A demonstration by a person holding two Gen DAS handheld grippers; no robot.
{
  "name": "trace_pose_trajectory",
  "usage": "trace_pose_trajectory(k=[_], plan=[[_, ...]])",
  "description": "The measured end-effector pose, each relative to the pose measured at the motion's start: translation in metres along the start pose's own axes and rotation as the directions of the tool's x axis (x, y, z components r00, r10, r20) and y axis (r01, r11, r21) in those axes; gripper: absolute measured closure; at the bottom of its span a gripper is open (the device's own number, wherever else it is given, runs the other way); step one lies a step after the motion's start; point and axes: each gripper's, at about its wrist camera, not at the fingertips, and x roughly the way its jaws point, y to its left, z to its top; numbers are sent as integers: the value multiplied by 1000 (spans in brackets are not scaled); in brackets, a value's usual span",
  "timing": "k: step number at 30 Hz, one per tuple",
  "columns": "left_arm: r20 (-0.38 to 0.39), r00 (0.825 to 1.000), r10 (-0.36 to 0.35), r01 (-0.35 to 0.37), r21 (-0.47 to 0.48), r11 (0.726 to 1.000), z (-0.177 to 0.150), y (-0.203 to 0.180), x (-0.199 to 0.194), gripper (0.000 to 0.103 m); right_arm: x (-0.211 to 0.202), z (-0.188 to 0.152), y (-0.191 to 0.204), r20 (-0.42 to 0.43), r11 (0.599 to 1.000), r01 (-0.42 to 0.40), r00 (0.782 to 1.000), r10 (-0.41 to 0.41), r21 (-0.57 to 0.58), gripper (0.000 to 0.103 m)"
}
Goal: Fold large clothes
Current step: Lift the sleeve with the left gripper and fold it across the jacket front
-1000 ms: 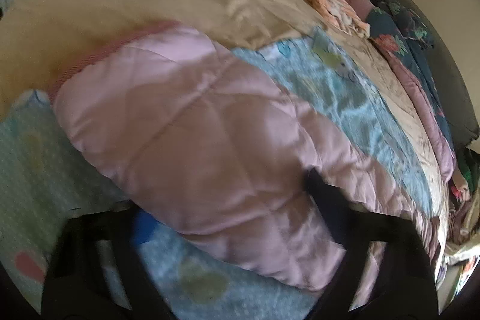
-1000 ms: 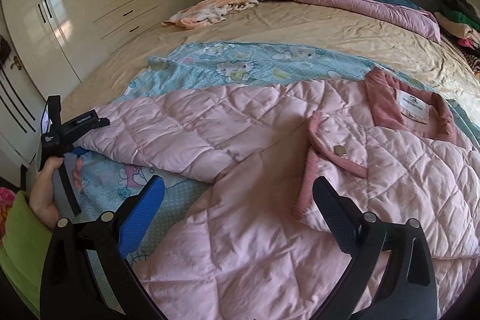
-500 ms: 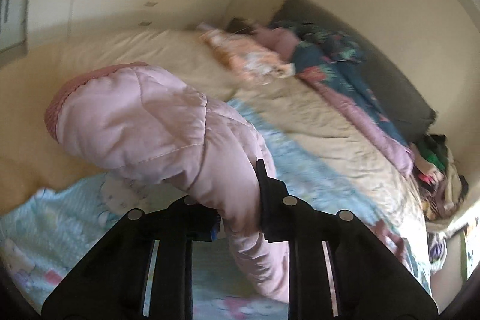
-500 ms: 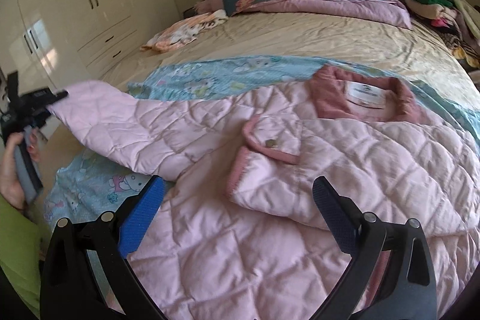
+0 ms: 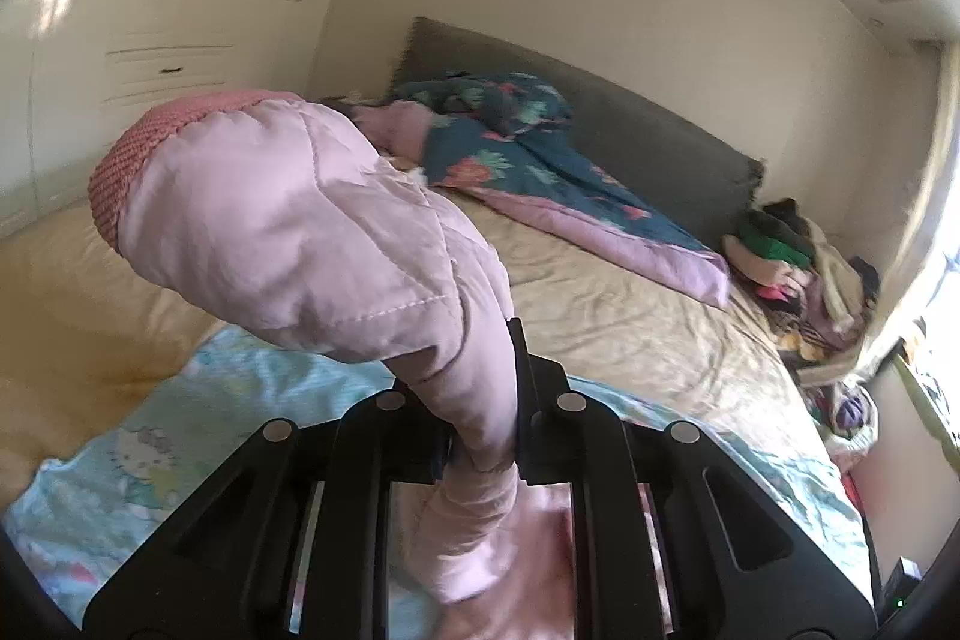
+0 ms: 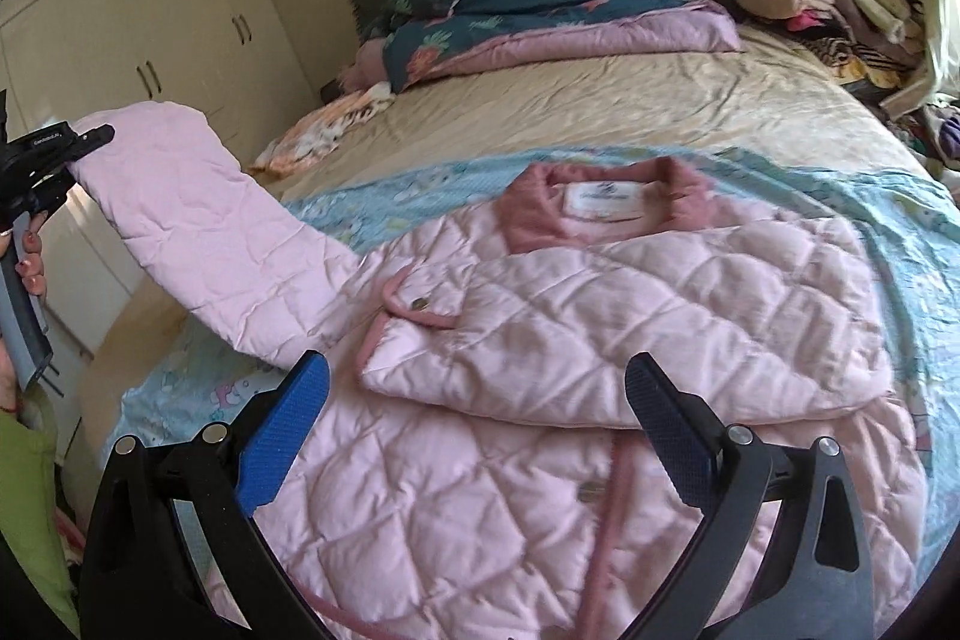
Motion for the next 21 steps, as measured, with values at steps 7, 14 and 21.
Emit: trace_pose_trajectory(k=[7,14,21], plan=[[-12,998,-58,58,91,994,-16,-60,0,95,-31,-6,-32,41,998,19,999,-21,59,5],[-34,994,-106,110,182,977,-39,-108,8,95,-60,-15,-61,108,990,73,990,-87,123,5],[-82,985,-149,165,241,957,-64,-148,19,95,-78,-22,-92,133,978,132,979,-154,161,5]])
